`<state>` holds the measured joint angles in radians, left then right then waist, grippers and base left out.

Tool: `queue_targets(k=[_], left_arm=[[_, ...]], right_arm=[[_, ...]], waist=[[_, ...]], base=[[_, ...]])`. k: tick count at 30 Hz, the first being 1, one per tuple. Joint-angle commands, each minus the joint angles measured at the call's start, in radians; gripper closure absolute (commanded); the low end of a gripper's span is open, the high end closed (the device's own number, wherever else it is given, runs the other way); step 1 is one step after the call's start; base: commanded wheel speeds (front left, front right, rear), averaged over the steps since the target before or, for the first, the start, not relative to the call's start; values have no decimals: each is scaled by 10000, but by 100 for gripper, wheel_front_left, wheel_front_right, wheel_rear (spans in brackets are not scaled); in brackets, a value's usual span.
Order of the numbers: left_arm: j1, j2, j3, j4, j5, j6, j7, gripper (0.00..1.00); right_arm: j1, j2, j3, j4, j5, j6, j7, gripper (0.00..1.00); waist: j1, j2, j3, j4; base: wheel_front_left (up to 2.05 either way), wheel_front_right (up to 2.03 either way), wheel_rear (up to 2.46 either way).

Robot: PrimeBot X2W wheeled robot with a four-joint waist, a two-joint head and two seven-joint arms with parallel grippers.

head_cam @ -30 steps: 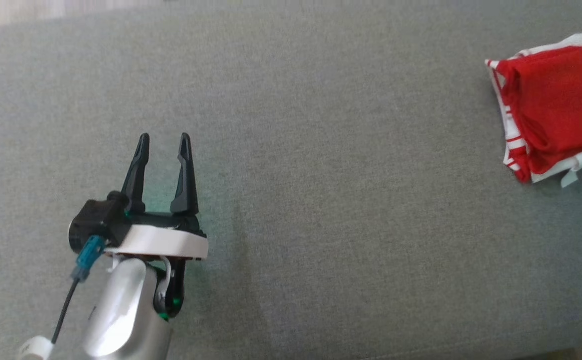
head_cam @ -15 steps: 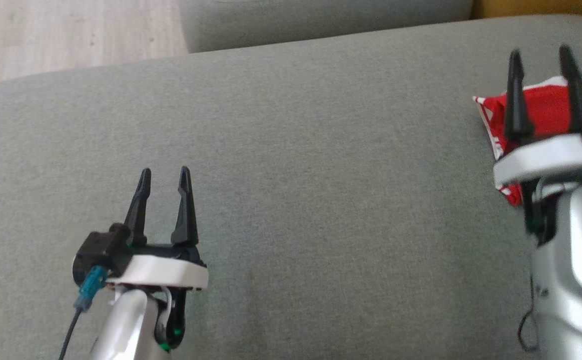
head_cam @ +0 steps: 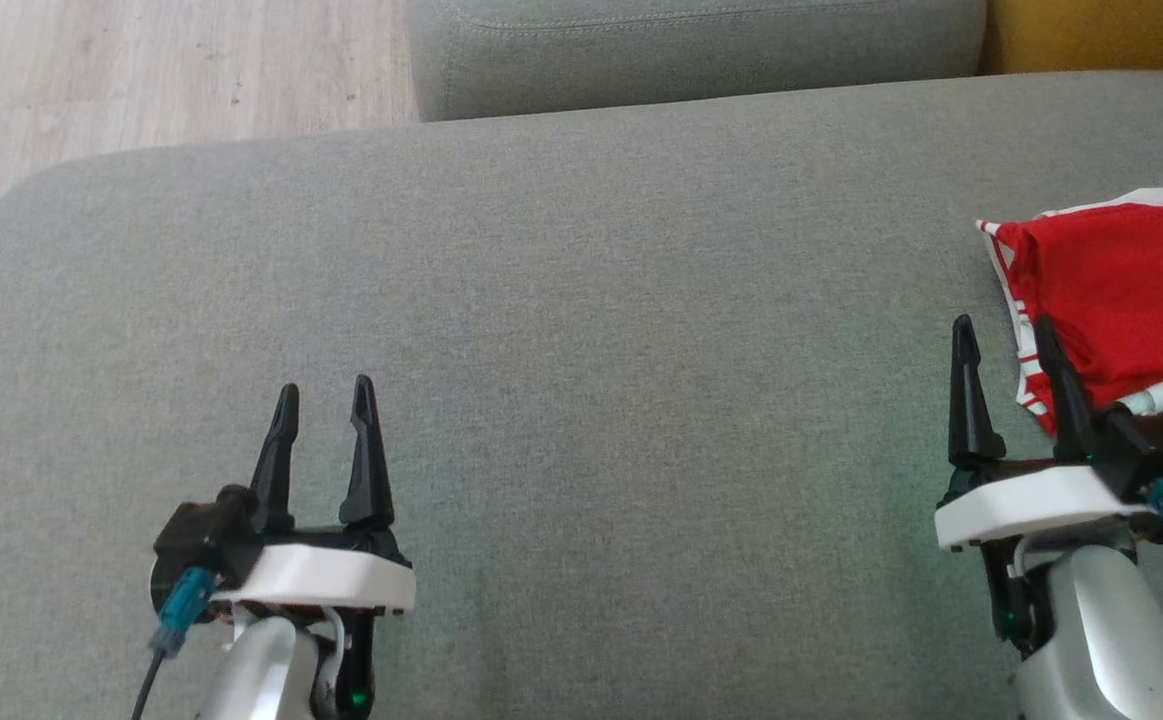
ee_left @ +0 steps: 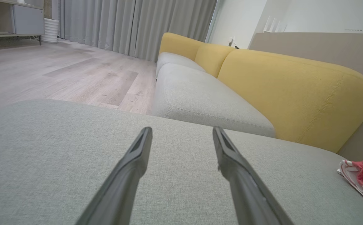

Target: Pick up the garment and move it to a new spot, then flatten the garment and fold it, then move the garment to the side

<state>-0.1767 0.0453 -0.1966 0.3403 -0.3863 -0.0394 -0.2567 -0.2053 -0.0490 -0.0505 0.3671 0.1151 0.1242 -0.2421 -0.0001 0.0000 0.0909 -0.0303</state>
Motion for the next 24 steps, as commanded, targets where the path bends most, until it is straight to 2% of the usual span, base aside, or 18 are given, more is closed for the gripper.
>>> queue_targets(k=[1, 12, 24], left_arm=[[-175, 49, 255, -337, -62, 68, -51, 0], [-99, 49, 399, -370, -250, 192, -51, 0], [0, 49, 555, -368, -523, 78, -51, 0]], right_arm=[[-204, -14, 256, -287, -2, 65, -166, 0], [-196, -13, 368, -415, -12, 65, -194, 0], [-115, -13, 545, -459, 51, 65, -196, 0]], waist=[[1, 0, -16, 17], [1, 0, -75, 15], [1, 0, -166, 5]], base=[[0, 0, 0], [0, 0, 0], [0, 0, 0]])
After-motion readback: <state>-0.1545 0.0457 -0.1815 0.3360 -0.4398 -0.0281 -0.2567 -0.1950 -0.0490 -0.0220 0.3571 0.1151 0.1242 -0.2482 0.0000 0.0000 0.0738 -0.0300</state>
